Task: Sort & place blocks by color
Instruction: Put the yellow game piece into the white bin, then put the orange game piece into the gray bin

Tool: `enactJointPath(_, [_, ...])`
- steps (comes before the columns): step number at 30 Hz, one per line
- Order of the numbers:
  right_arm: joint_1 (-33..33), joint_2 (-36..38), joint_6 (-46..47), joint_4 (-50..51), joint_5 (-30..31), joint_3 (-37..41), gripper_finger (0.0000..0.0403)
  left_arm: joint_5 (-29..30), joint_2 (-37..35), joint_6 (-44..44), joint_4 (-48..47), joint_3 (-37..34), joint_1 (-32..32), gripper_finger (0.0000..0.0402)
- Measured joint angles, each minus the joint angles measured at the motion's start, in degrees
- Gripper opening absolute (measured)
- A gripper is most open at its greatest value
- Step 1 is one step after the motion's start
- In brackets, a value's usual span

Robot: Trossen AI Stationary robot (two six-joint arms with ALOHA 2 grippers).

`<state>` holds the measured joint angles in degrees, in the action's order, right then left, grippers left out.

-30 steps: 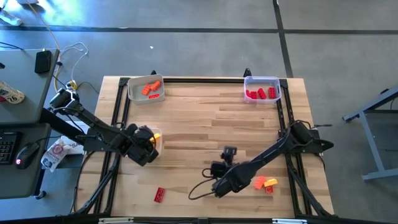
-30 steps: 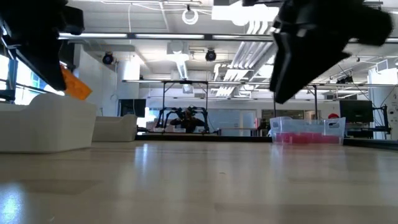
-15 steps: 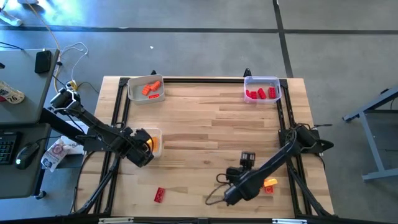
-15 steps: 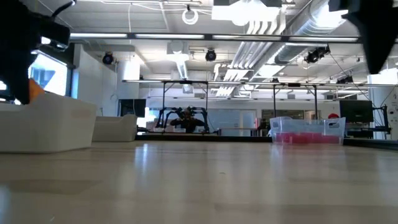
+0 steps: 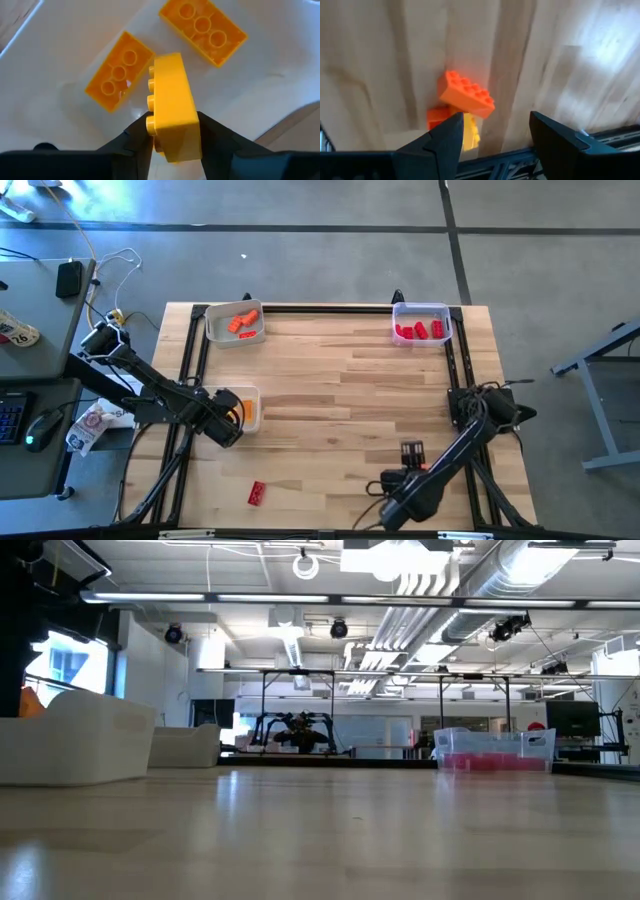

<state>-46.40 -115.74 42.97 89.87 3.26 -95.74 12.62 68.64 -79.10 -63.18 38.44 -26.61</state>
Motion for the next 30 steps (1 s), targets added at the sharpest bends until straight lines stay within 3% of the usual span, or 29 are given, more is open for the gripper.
enactJointPath(11, [-4.81, 0.0, -7.63, -7.3, 0.0, 0.05, 0.0213, -0.04, 0.0, 2.76, 0.01, 0.0, 0.0, 0.0175])
enactJointPath(19, [-5.52, -0.09, -8.51, -10.4, 0.03, 6.72, 0.0213, -2.74, 0.0, 2.59, 0.04, 0.0, 0.02, 0.021])
enactJointPath(30, [-5.36, -0.04, -11.94, -14.35, 1.66, 12.18, 0.0213, -4.87, 0.0, 2.35, 0.07, 0.0, 0.0, 0.0216])
